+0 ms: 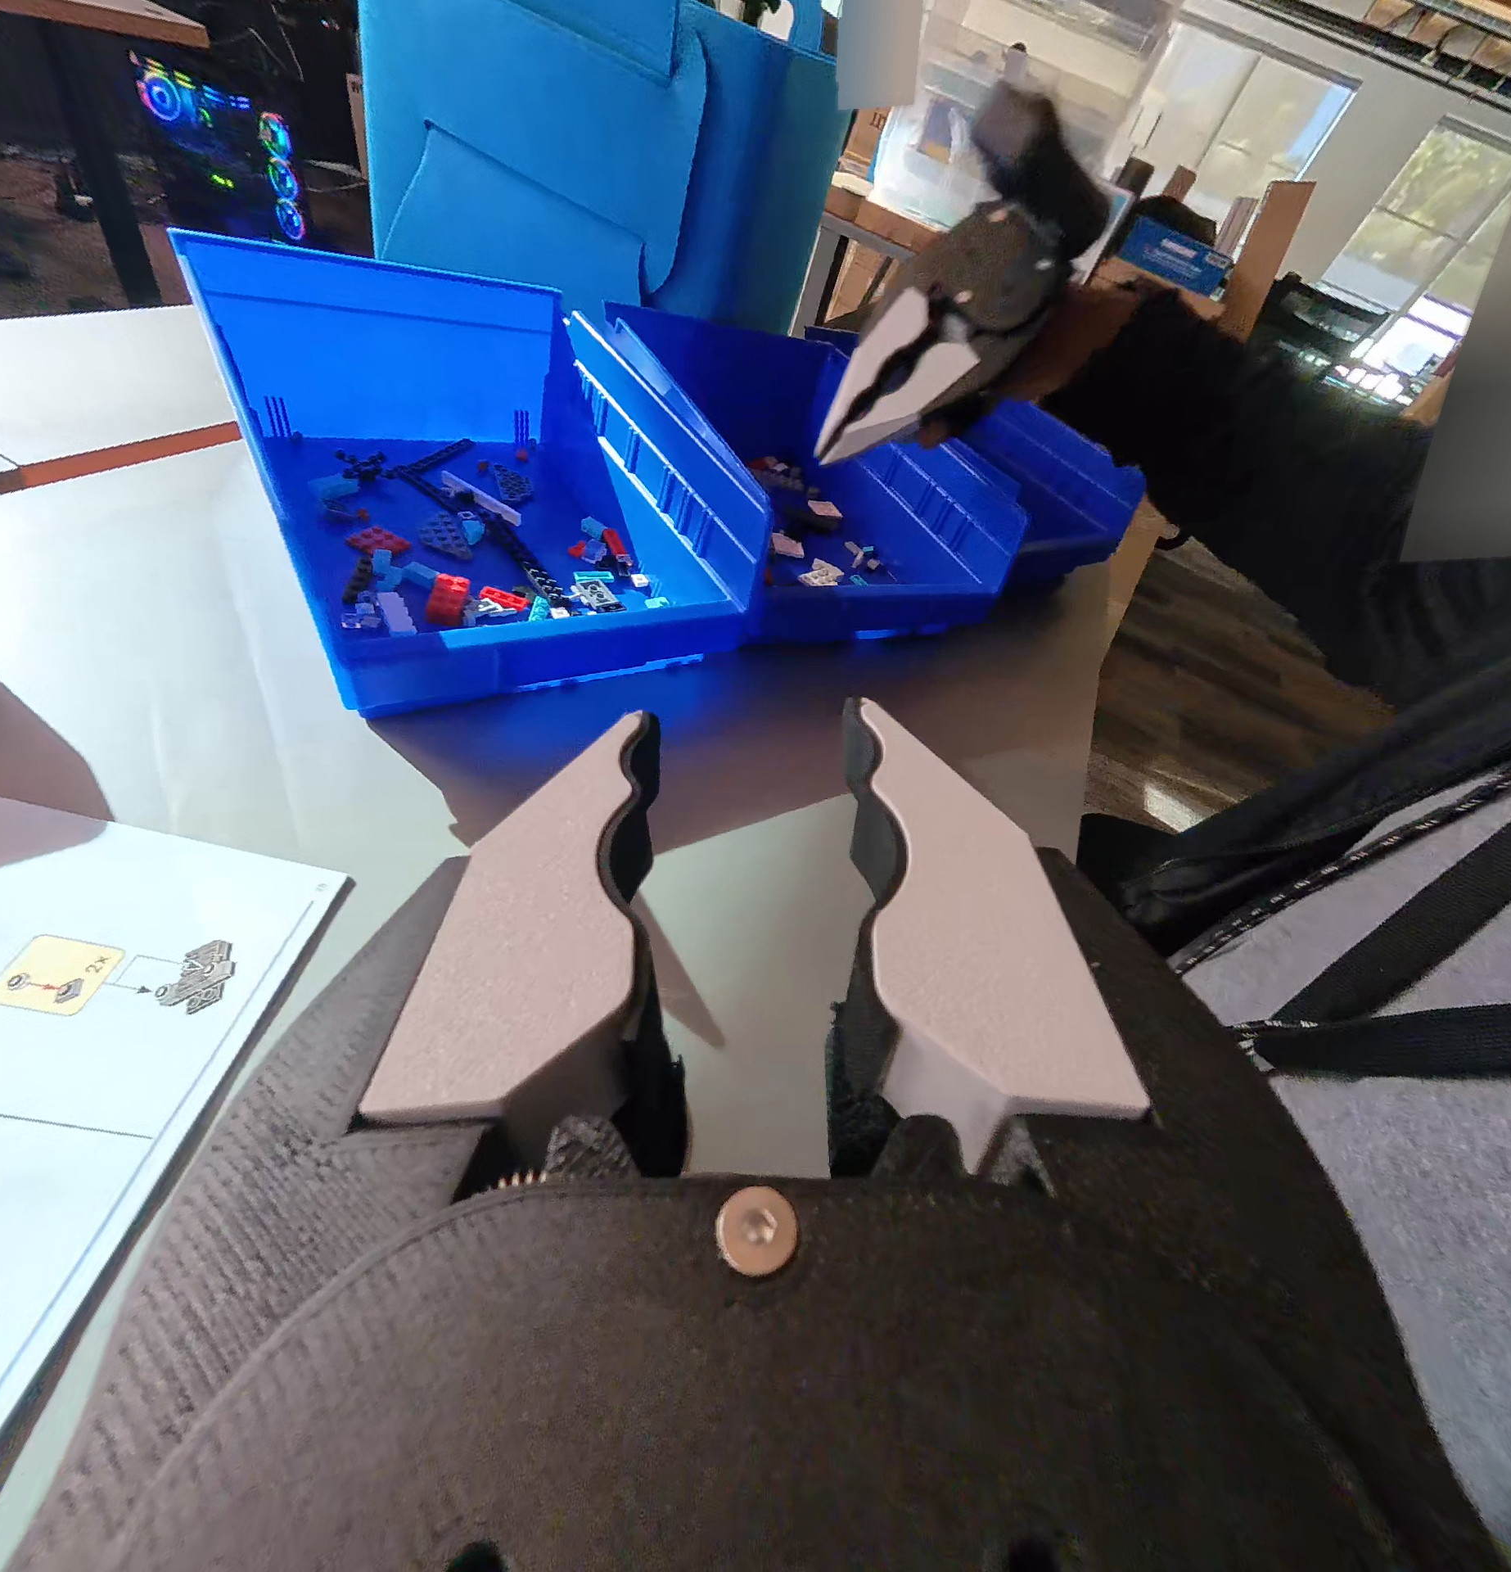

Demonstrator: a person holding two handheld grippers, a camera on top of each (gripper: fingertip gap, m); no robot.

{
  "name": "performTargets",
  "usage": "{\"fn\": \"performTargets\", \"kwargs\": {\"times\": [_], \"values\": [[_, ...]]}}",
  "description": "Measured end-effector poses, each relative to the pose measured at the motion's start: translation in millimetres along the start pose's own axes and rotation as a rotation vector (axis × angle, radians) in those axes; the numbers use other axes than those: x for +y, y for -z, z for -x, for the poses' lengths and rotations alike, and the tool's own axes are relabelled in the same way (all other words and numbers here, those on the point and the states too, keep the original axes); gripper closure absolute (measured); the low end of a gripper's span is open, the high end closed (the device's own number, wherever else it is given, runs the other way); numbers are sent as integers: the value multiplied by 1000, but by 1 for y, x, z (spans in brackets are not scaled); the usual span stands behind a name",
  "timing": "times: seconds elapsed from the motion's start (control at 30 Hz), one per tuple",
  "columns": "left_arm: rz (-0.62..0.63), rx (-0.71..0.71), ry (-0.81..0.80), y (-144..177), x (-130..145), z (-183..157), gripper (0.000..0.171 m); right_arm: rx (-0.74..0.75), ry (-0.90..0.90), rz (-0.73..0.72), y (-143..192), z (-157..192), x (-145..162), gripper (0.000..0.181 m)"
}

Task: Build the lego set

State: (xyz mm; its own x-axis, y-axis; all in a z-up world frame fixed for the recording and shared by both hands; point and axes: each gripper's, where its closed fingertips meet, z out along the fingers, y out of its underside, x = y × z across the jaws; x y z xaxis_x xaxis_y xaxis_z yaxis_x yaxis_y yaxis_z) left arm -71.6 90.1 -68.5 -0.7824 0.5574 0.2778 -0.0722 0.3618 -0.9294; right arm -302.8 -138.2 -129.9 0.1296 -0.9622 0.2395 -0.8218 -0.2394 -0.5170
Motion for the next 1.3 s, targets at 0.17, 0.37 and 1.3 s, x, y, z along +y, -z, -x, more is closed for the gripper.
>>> {"fn": "performTargets", "kwargs": {"times": [0.17,0.37,1.3], "values": [[-4,-5,13,5,7,-6,126,-91,59,226,-54,-24,37,158],[-9,-33,42,16,12,-2,126,-195,9,334,-84,-29,55,169],[-40,56,20,6,6,-8,126,-318,-203,-55,-97,196,-67,170]]}}
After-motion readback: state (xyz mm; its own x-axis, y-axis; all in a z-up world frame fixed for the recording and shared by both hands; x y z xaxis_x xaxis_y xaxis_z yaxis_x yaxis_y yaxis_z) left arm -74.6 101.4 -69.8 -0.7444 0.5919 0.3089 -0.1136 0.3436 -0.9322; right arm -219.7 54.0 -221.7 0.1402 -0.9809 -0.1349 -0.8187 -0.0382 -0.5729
